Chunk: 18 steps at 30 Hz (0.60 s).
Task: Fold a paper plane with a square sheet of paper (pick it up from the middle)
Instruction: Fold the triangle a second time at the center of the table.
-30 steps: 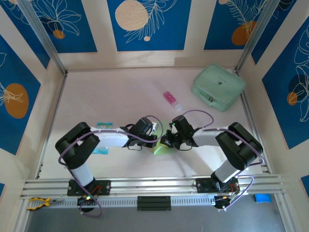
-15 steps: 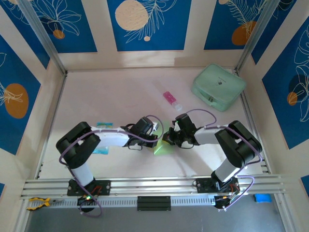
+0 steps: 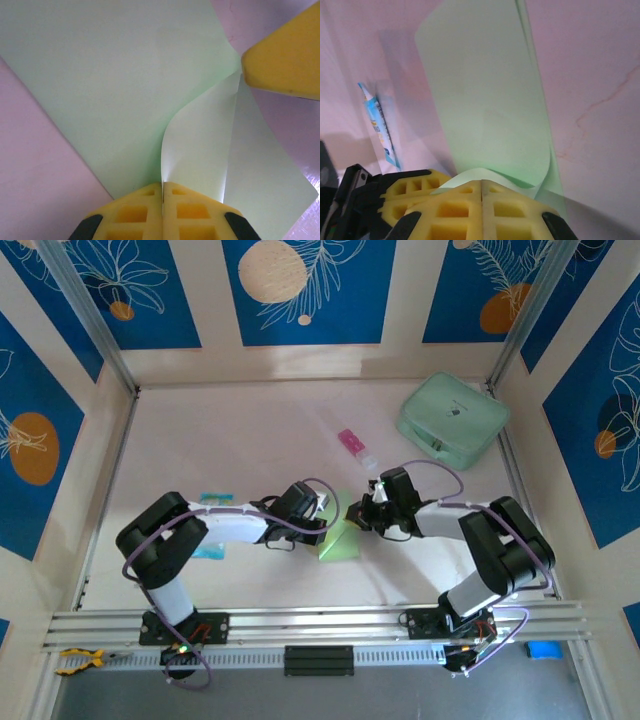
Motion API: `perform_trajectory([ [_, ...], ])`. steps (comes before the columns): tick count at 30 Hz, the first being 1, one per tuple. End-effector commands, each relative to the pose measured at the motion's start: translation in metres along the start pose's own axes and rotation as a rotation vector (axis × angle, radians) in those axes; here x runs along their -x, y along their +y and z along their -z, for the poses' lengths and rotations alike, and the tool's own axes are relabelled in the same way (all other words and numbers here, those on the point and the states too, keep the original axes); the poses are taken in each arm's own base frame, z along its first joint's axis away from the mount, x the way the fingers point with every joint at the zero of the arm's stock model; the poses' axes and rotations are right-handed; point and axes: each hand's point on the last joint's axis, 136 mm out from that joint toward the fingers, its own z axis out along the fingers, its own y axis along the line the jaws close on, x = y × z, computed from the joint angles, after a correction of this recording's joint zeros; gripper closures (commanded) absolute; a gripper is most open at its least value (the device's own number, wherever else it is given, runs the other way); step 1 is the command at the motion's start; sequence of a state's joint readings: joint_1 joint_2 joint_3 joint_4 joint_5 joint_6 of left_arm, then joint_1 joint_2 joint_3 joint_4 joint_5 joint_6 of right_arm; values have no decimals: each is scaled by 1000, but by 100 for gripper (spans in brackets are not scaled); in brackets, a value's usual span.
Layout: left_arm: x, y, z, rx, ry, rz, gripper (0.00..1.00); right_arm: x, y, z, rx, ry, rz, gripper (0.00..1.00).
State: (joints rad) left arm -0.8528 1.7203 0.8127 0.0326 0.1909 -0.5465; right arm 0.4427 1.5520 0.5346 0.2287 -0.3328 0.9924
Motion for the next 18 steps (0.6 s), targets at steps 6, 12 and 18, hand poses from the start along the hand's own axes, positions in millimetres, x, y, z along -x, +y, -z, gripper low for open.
perform_trajectory([
  [6,-23,18,-2,65,98,10,94,-10,-48,-10,-107,43,-72,97],
  [12,-22,19,-3,71,100,8,94,3,-34,4,-30,6,-72,96],
  [18,-23,19,-3,74,103,6,94,14,5,14,80,-4,-14,95],
])
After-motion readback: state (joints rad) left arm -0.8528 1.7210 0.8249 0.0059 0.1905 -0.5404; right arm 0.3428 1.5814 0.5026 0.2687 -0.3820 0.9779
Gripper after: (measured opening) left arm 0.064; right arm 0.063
